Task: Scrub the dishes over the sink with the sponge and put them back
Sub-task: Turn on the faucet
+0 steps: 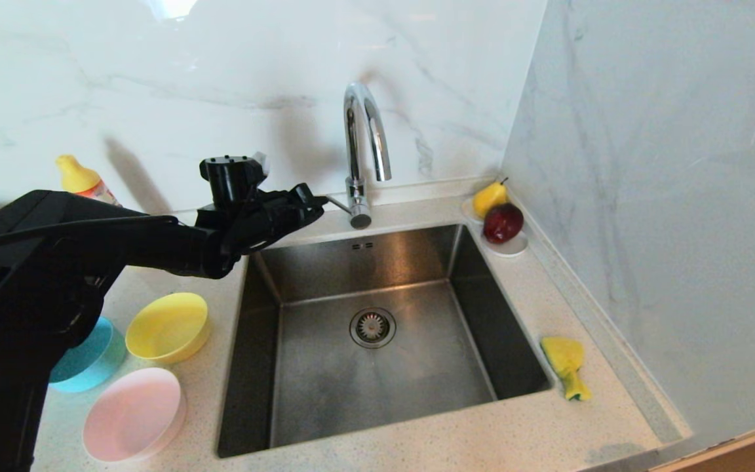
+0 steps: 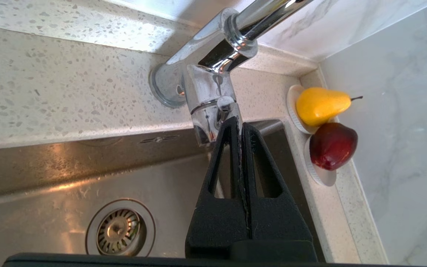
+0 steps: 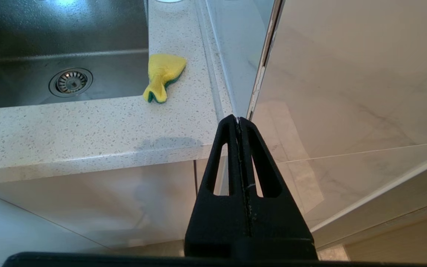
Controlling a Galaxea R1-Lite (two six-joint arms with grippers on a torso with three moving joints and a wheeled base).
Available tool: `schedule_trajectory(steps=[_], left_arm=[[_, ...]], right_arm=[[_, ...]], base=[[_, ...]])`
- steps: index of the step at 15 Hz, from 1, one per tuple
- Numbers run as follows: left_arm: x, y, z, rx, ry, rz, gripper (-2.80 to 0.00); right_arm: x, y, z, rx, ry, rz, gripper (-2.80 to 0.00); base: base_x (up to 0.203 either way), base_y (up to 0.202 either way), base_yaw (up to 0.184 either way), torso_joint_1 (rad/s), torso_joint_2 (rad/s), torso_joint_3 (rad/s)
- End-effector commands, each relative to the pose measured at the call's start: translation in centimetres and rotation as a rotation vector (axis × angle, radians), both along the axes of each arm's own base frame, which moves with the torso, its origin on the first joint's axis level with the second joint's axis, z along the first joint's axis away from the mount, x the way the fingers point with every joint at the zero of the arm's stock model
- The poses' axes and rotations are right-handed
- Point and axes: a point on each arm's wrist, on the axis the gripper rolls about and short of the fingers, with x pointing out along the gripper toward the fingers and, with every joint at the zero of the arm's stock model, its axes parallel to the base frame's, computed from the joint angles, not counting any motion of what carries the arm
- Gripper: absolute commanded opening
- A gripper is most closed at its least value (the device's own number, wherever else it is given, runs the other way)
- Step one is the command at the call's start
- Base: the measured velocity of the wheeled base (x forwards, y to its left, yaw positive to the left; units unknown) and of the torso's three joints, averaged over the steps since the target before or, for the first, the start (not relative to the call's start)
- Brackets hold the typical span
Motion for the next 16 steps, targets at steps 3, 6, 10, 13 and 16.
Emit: schedule_trajectory(steps=[3,6,10,13,16], left_arm=[[0.2,-0.3,-0.2,-0.002,0.001,-0.001,-2.80],[0.1,-0.2,0.7,-0.006,-0.018,0.011,-2.80],[0.4,-0.2,0.7,-0.006,-0.022,0.016,-2.80],[0.4,-0.7,0.0,-0.003,-0.006,0.008,-2.80],[0.9,-0.9,-0.7,0.001,-0.005,0.008,-2.80]], right_arm=[[0.0,0.0,0.0,0.000,0.001,0.000,-2.80],[0.0,0.0,0.0,0.000,0.001,0.001,-2.80],[0.0,0.0,0.0,0.000,0.001,0.000,-2.80],[0.0,0.0,0.0,0.000,0.001,0.002,-2.80],[0.0,0.0,0.0,0.000,0.002,0.001,-2.80]], base=[[0.000,0.000,0.000,0.000,0.00,0.000],[0.000,0.000,0.000,0.000,0.00,0.000],[0.000,0.000,0.000,0.000,0.00,0.000],[0.000,0.000,0.000,0.000,0.00,0.000],[0.000,0.000,0.000,0.000,0.00,0.000]])
